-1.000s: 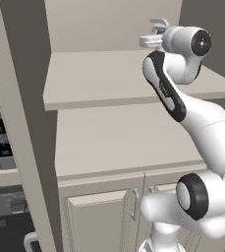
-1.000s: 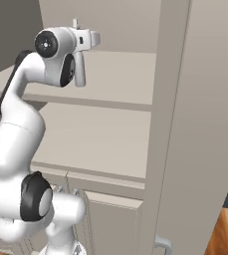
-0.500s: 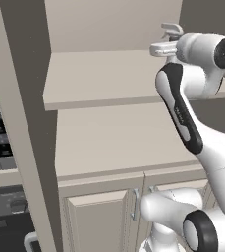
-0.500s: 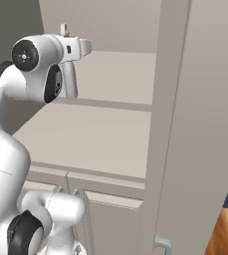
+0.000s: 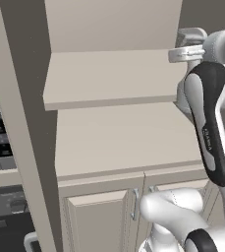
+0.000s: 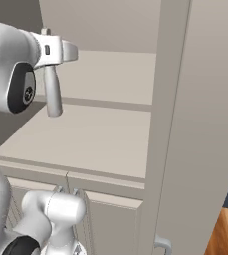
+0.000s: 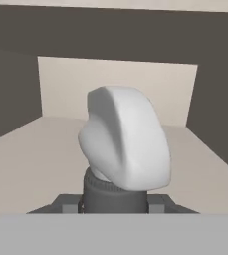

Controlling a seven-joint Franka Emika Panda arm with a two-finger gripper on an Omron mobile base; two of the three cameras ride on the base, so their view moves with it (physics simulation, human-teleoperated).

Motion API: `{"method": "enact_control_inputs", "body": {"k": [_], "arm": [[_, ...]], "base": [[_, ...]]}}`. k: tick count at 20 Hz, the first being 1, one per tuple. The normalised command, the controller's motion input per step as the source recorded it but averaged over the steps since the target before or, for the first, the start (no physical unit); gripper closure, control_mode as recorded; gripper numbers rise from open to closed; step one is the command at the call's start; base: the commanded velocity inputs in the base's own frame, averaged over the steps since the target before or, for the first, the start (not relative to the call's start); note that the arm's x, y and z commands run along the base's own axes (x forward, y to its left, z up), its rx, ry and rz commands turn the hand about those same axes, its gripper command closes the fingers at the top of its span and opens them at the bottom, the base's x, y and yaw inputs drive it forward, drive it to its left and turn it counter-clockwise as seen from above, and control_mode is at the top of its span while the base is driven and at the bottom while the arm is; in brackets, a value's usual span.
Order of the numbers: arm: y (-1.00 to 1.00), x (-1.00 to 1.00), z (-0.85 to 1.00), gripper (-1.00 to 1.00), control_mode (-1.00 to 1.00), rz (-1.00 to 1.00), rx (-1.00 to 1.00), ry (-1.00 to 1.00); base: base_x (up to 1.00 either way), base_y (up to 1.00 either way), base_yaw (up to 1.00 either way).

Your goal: Grab the spray bottle from the cabinet, then place it next to the cutting board for sanitizing. Then grab the dish brush from the countertop next to the sink and place it next to the cutting board.

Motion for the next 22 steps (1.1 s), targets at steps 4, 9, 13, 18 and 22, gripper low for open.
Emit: {"method": "enact_control_inputs", "body": {"k": [4, 9, 13, 18, 22], "arm": [[0.0, -0.95, -0.72, 1.0, -1.0, 0.0, 0.07, -0.11], [0.0, -0.23, -0.97, 1.0, -1.0, 0.01, 0.01, 0.0], [0.0, 0.01, -0.38, 1.0, -1.0, 0.01, 0.01, -0.14], [0.04, -0.05, -0.02, 1.0, -1.0, 0.0, 0.0, -0.17], [0.0, 0.0, 0.0, 1.0, 1.0, 0.0, 0.0, 0.0]], "base": [[0.0, 0.0, 0.0], [0.0, 0.0, 0.0], [0.0, 0.0, 0.0], [0.0, 0.0, 0.0], [-0.77, 0.06, 0.09]]}}
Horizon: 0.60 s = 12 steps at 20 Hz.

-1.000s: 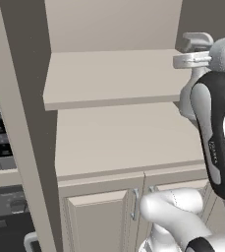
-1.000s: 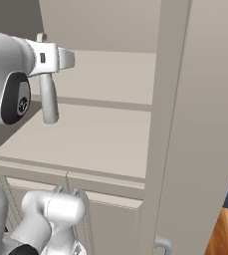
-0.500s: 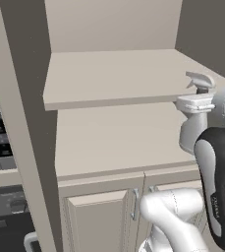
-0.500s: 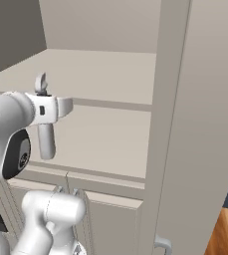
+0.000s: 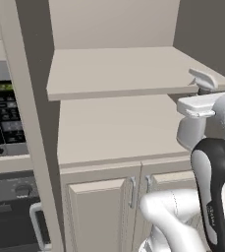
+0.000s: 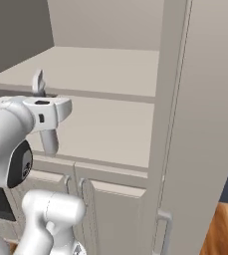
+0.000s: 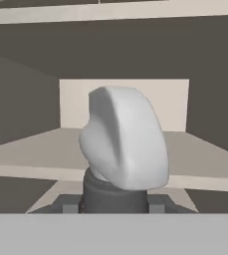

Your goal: Grab the spray bottle from the cabinet, then place it next to the cutting board for sanitizing. Then grab the dish brush from the countertop next to the sink and place it next to the cutting board.

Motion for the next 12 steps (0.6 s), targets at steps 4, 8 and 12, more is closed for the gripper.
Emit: {"method": "enact_control_inputs", "body": {"k": [4, 8, 12], "arm": [[0.0, 0.0, 0.0, 1.0, 1.0, 0.0, 0.0, 0.0], [0.0, 0.0, 0.0, 1.0, 1.0, 0.0, 0.0, 0.0], [0.0, 0.0, 0.0, 1.0, 1.0, 0.0, 0.0, 0.0]], "base": [[-0.56, 0.55, 0.22], [-0.63, 0.24, 0.42], [-0.75, 0.02, 0.66]]}}
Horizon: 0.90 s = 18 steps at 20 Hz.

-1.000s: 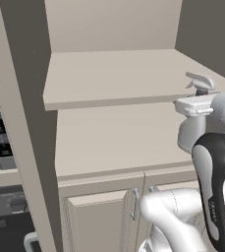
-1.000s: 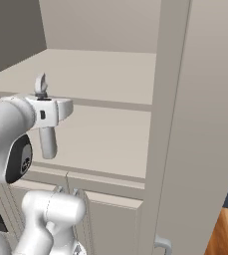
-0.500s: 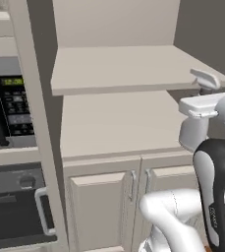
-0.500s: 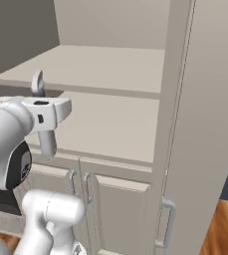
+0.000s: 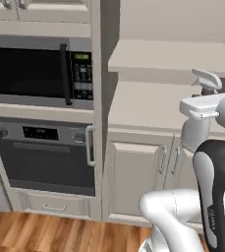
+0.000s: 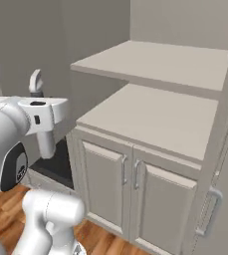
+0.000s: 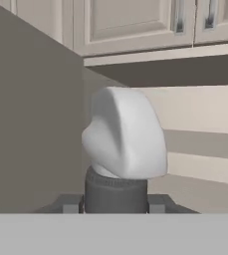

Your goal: Grab the spray bottle from the cabinet, then place it next to the cutting board for sanitizing. Then grab the dish brush from the countertop next to the sink and place it next to the cutting board.

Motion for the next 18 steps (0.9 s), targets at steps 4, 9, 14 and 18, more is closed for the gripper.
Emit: {"method": "enact_control_inputs", "body": {"k": [4, 9, 14, 18], "arm": [[0.0, 0.0, 0.0, 1.0, 1.0, 0.0, 0.0, 0.0], [0.0, 0.0, 0.0, 1.0, 1.0, 0.0, 0.0, 0.0], [0.0, 0.0, 0.0, 1.0, 1.0, 0.0, 0.0, 0.0], [0.0, 0.0, 0.0, 1.0, 1.0, 0.0, 0.0, 0.0]], "base": [[-0.21, 0.01, 0.88], [0.02, 0.0, 0.99], [0.0, 0.0, 1.0], [0.0, 0.03, 1.0]]}}
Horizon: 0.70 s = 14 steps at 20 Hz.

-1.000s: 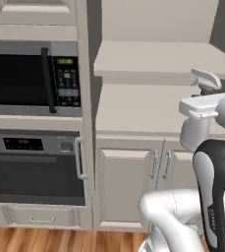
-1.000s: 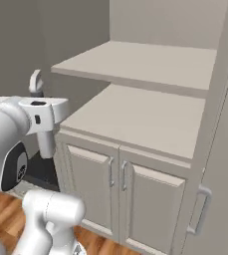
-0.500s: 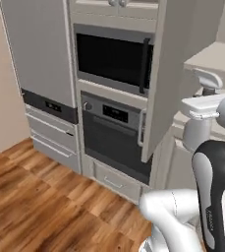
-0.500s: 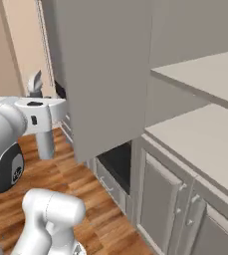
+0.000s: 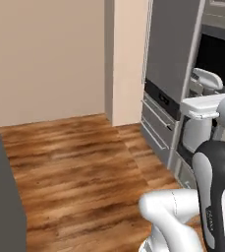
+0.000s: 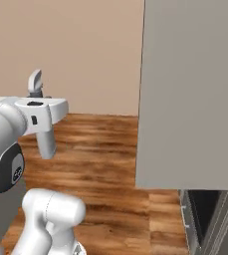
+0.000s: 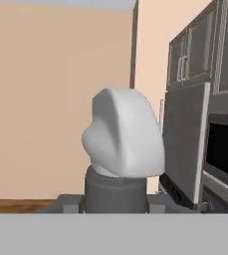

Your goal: Grab the spray bottle from the cabinet, then place it next to the cutting board for sanitizing. Then grab the dish brush from the countertop next to the sink and place it next to the cutting board.

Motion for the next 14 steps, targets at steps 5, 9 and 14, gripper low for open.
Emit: {"method": "enact_control_inputs", "body": {"k": [5, 9, 14], "arm": [[0.0, 0.0, 0.0, 1.0, 1.0, 0.0, 0.0, 0.0], [0.0, 0.0, 0.0, 1.0, 1.0, 0.0, 0.0, 0.0], [0.0, 0.0, 0.0, 1.0, 1.0, 0.0, 0.0, 0.0]], "base": [[0.0, 0.07, 0.98], [0.0, 0.07, 0.96], [0.13, 0.14, 0.91]]}}
